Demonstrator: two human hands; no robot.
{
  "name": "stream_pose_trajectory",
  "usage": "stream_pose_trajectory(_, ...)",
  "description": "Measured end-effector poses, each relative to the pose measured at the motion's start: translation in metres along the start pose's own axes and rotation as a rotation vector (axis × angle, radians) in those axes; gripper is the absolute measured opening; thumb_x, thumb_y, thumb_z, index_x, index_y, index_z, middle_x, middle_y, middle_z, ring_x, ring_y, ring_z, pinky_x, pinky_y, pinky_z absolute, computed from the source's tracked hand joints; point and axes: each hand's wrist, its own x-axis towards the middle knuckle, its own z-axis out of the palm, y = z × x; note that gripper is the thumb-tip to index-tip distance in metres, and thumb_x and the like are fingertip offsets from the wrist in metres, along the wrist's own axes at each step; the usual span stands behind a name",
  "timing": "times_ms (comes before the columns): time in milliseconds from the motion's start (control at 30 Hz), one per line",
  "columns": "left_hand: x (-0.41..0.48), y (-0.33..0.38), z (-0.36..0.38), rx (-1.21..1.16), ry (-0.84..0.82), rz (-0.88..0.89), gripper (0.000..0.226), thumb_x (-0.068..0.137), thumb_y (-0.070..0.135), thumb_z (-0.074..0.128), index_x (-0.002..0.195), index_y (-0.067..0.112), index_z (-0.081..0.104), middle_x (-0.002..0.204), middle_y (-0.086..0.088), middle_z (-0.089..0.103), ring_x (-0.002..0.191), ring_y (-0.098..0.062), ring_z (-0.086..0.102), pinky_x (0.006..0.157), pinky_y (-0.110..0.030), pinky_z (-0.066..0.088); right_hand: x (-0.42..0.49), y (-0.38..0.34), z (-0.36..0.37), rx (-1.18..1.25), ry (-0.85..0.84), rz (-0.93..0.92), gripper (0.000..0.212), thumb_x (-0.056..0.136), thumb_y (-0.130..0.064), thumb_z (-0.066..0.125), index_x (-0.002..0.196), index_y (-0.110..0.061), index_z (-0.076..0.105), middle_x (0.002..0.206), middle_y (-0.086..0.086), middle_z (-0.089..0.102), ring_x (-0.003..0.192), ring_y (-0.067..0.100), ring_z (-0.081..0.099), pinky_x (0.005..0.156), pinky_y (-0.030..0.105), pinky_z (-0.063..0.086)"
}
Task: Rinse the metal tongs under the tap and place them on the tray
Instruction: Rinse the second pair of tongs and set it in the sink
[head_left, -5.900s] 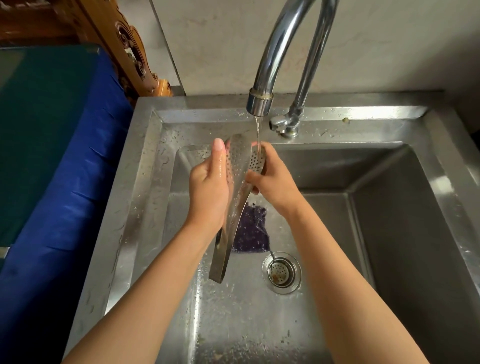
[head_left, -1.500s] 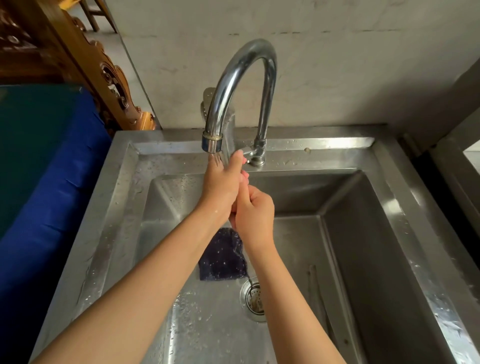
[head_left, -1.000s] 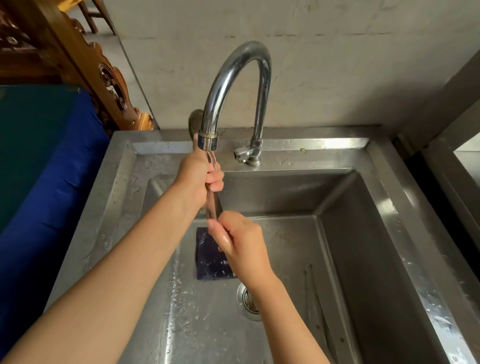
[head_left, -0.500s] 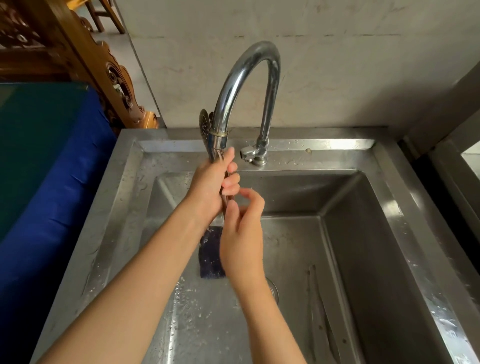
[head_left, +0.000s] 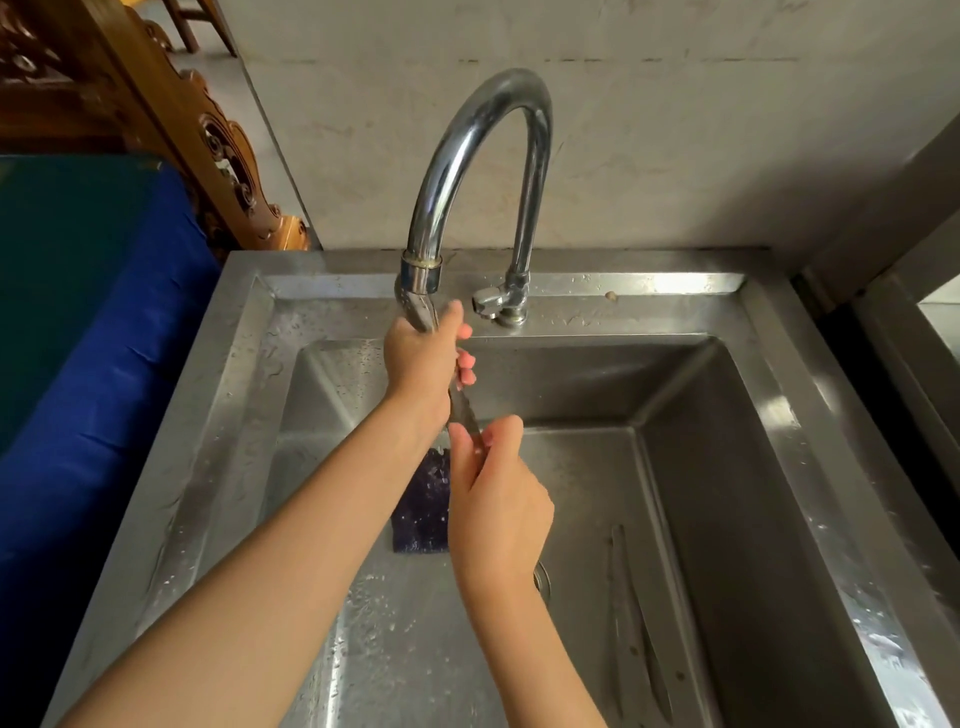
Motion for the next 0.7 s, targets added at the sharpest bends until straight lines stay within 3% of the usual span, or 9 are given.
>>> stream_pose_trajectory(67, 0.003, 0.001, -0.001, -0.027, -0.026, -0.016, 0.030, 0.093, 0.034, 0.052, 0.079, 0.008, 0.058, 0.048, 0.001, 0.049, 0.027, -0.007, 0.038, 0.031, -0.016, 0.029, -0.005, 0.002, 0.002, 0.006, 0.080, -0.130, 0.032, 0.089, -0.042, 0.052, 0.078, -0.015, 0.041, 0.061, 0.004, 0.060, 0.053, 0.029, 0.056, 0.046, 0.029, 0.032)
stream_pose_trajectory(133, 0.002, 0.002, -0.002, -0.046, -0.084, -0.098, 0.046, 0.095, 0.046, 0.041, 0.072, 0.010, 0.056, 0.036, 0.005, 0.040, 0.026, -0.009, 0.033, 0.032, -0.015, 0.025, -0.008, 0.007, 0.004, 0.079, 0.144, -0.184, 0.030, 0.088, -0.040, 0.051, 0.081, -0.011, 0.050, 0.072, 0.004, 0.057, 0.065, 0.024, 0.053, 0.058, 0.033, 0.041)
stream_pose_trajectory(200, 0.000, 0.002, -0.002, -0.067, -0.159, -0.219, 0.058, 0.094, 0.056, 0.028, 0.065, 0.011, 0.052, 0.033, 0.006, 0.036, 0.025, -0.010, 0.028, 0.032, -0.013, 0.020, -0.010, 0.009, 0.005, 0.356, -0.022, -0.077, 0.024, 0.090, -0.036, 0.048, 0.097, -0.013, 0.049, 0.088, 0.003, 0.056, 0.077, 0.019, 0.053, 0.071, 0.030, 0.045)
stream_pose_trajectory(233, -0.001, 0.000, -0.002, -0.084, -0.202, -0.255, 0.064, 0.092, 0.062, 0.023, 0.063, 0.012, 0.052, 0.032, 0.005, 0.035, 0.024, -0.010, 0.028, 0.031, -0.013, 0.019, -0.011, 0.009, 0.005, 0.538, -0.179, 0.013, 0.019, 0.092, -0.034, 0.048, 0.104, -0.018, 0.046, 0.087, 0.001, 0.060, 0.074, 0.017, 0.058, 0.069, 0.031, 0.049)
stream_pose_trajectory(300, -0.002, -0.004, -0.005, -0.118, -0.266, -0.281, 0.070, 0.088, 0.067, 0.021, 0.069, 0.010, 0.058, 0.036, 0.003, 0.043, 0.026, -0.011, 0.033, 0.031, -0.015, 0.025, -0.013, 0.016, 0.009, 0.709, -0.402, 0.117, 0.005, 0.095, -0.032, 0.045, 0.098, -0.028, 0.046, 0.066, -0.007, 0.065, 0.049, 0.012, 0.057, 0.051, 0.031, 0.049)
stream_pose_trajectory(400, 0.002, -0.002, -0.016, -0.338, -0.339, -0.219, 0.034, 0.098, 0.033, 0.039, 0.097, 0.008, 0.062, 0.070, -0.008, 0.071, 0.048, -0.014, 0.060, 0.043, -0.023, 0.047, -0.016, 0.030, 0.014, 0.687, -0.410, 0.064, 0.023, 0.096, -0.034, 0.044, 0.073, -0.029, 0.044, 0.049, -0.008, 0.045, 0.045, 0.011, 0.037, 0.049, 0.031, 0.034)
stream_pose_trajectory(500, 0.006, 0.001, -0.025, -0.397, -0.423, -0.105, 0.015, 0.093, 0.007, 0.049, 0.099, 0.010, 0.063, 0.089, -0.005, 0.074, 0.067, -0.016, 0.067, 0.052, -0.026, 0.053, -0.020, 0.041, 0.016, 0.668, -0.419, 0.035, 0.028, 0.094, -0.036, 0.043, 0.069, -0.025, 0.039, 0.051, -0.011, 0.038, 0.050, 0.008, 0.030, 0.049, 0.026, 0.030)
stream_pose_trajectory(567, 0.004, 0.002, -0.024, -0.326, -0.346, -0.128, 0.009, 0.087, 0.019, 0.062, 0.091, 0.011, 0.064, 0.078, -0.004, 0.071, 0.053, -0.013, 0.061, 0.044, -0.024, 0.048, -0.022, 0.046, 0.019, 0.607, -0.403, 0.009, 0.030, 0.094, -0.036, 0.044, 0.067, -0.025, 0.038, 0.049, -0.014, 0.040, 0.048, 0.006, 0.032, 0.047, 0.017, 0.028)
stream_pose_trajectory(700, -0.001, -0.003, -0.014, -0.106, -0.095, -0.150, 0.041, 0.088, 0.046, 0.055, 0.071, 0.009, 0.057, 0.046, -0.002, 0.060, 0.033, -0.013, 0.046, 0.036, -0.019, 0.038, -0.022, 0.048, 0.025, 0.549, -0.396, 0.043, 0.032, 0.095, -0.037, 0.045, 0.064, -0.029, 0.039, 0.049, -0.016, 0.045, 0.048, 0.005, 0.037, 0.048, 0.015, 0.032)
